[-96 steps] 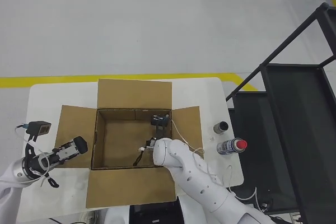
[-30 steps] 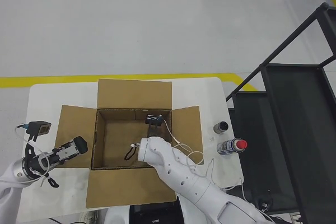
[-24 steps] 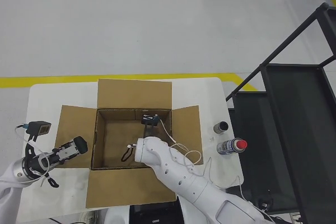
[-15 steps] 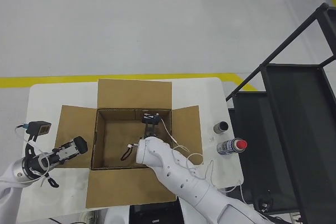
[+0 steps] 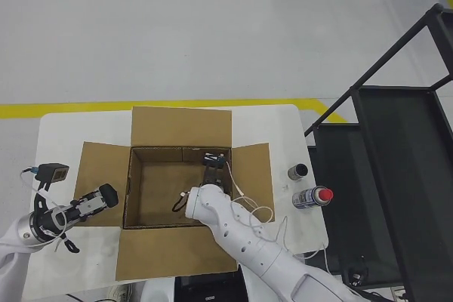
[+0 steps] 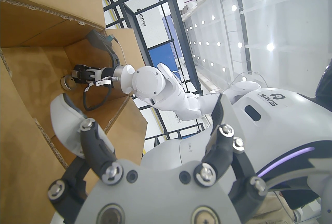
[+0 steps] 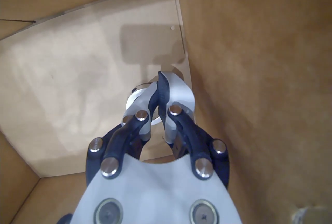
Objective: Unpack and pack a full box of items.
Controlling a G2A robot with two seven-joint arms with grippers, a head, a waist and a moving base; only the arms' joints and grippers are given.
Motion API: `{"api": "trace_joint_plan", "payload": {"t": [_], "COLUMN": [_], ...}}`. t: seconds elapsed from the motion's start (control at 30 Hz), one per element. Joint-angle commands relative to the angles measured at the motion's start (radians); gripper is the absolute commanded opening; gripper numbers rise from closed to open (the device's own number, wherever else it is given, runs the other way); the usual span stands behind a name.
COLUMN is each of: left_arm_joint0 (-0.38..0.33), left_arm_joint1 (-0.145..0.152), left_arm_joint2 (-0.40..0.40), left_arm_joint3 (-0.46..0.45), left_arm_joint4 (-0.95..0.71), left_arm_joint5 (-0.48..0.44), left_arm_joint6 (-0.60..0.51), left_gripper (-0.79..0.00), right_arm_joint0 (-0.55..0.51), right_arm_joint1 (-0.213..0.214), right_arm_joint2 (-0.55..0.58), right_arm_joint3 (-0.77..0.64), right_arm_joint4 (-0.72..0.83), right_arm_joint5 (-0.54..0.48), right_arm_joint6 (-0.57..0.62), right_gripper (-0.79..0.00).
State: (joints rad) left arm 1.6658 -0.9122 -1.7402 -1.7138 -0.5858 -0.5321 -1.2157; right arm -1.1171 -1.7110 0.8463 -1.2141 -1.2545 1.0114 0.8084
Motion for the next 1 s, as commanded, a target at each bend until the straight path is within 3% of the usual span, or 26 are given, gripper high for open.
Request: {"api": "trace_joint_plan", "payload": {"t": [0.0,0.37,0.8,0.9,0.97], "left_arm_joint0": [0.0,0.0,0.0,0.0,0.0], "left_arm_joint1": [0.0,0.0,0.0,0.0,0.0], "left_arm_joint2": [0.0,0.0,0.0,0.0,0.0], "left_arm_joint3": [0.0,0.0,0.0,0.0,0.0], "left_arm_joint4": [0.0,0.0,0.0,0.0,0.0], "left_arm_joint5": [0.0,0.0,0.0,0.0,0.0], "left_arm_joint6": [0.0,0.0,0.0,0.0,0.0], "left_gripper": [0.0,0.0,0.0,0.0,0.0], "right_arm_joint0": [0.011,0.02,-0.097,-0.098,-0.095], "right_arm_joint1": [-0.008,-0.03,-0.01,-0.015,-0.022], "right_arm_joint2": [-0.01,-0.032,0.048,0.059,0.065], "right_arm_joint3": [0.026,0.0,-0.126,-0.098,-0.084], "right_arm_joint4": [-0.002,-0.009,-0.148,-0.174,-0.186], "right_arm_joint5": [-0.003,-0.035,-0.032,-0.046,-0.054], "right_arm_joint6": [0.003,0.035,0.032,0.046,0.054], "right_gripper": [-0.785,-0.785,-0.785,-0.64,-0.646]}}
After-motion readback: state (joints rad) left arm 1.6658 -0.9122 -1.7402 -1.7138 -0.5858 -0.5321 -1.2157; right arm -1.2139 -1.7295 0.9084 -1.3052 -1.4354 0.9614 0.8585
